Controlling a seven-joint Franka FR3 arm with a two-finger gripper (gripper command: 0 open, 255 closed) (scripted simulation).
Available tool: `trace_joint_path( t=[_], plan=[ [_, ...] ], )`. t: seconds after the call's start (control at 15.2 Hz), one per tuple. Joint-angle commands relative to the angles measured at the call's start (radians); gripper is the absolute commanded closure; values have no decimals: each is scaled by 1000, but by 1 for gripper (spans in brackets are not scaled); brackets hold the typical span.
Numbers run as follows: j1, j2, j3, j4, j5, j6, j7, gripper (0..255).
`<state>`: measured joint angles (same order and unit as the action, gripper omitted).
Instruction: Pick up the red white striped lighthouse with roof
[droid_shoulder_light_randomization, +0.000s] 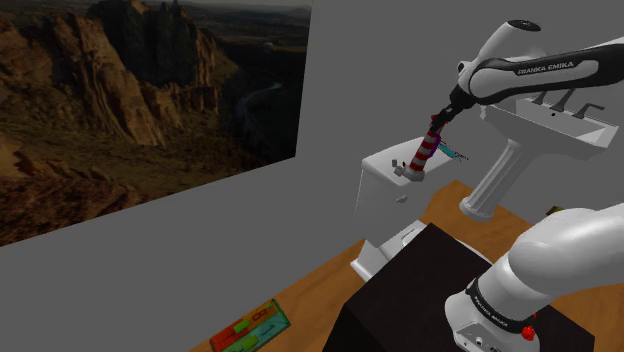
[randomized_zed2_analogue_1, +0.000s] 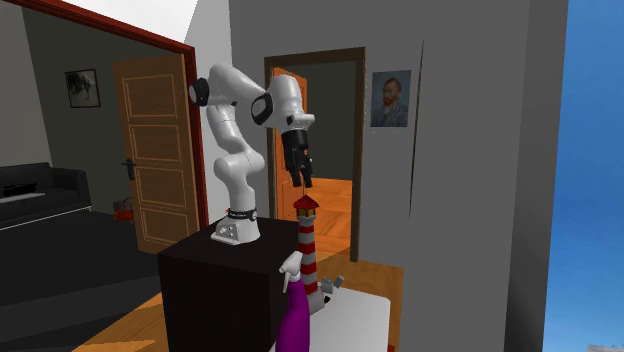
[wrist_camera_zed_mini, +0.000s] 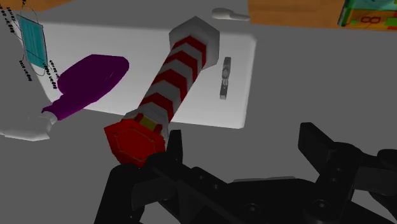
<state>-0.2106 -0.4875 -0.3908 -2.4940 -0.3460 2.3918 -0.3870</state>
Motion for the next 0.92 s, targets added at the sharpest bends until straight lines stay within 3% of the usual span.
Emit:
trace_joint_path(
  t=[0.0, 0.2, 0.46, 0.86],
  plan=[
    [1, 45, -41, 24, -1, 61, -44, 0],
    [19, 128, -110, 77, 25, 147, -122, 0],
    [62, 239, -207, 157, 109, 244, -249, 0],
    [70, 284, -228, 111, 130, 332, -263, 0]
  ],
)
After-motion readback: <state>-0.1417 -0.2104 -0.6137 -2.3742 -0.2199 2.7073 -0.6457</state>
